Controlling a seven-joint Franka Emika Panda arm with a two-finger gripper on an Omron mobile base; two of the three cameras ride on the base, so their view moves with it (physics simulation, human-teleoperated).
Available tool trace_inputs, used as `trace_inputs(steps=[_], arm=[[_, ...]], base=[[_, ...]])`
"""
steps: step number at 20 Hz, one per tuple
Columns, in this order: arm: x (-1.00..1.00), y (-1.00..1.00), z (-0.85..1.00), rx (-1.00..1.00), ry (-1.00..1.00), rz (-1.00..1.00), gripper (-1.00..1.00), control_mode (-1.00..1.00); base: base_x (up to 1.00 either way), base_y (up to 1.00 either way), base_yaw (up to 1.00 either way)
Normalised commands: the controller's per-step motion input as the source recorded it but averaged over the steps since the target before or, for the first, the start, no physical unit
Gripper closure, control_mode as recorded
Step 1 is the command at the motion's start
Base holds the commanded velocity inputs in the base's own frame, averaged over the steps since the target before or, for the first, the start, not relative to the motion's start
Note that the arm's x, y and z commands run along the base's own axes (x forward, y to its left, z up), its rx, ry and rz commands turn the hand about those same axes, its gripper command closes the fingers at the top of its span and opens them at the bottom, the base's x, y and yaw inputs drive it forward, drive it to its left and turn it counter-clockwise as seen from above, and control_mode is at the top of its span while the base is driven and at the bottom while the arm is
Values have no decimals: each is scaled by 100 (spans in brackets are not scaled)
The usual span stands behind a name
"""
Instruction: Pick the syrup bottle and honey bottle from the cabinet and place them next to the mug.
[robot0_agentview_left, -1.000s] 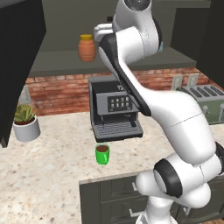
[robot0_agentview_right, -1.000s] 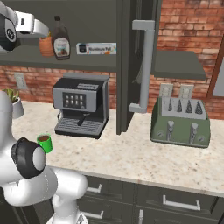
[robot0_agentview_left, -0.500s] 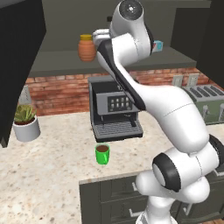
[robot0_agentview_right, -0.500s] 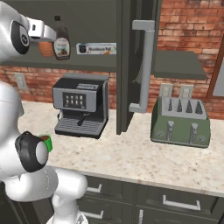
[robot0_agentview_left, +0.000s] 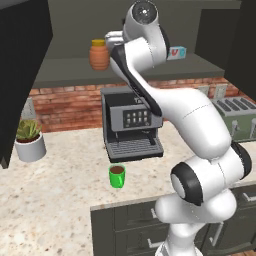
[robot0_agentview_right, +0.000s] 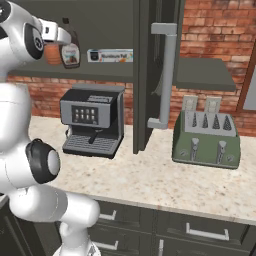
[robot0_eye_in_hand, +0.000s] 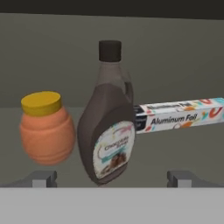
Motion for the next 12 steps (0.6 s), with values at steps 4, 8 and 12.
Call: trace_inputs(steps=[4,8,12], arm=[[12,11,7,0,0,-3,-100,-100],[12,17,0,0,0,-4,-100,-100],[23,8,-8,0,0,-6,-100,-100]], base=[[0,0,0],[0,0,0],[0,0,0]])
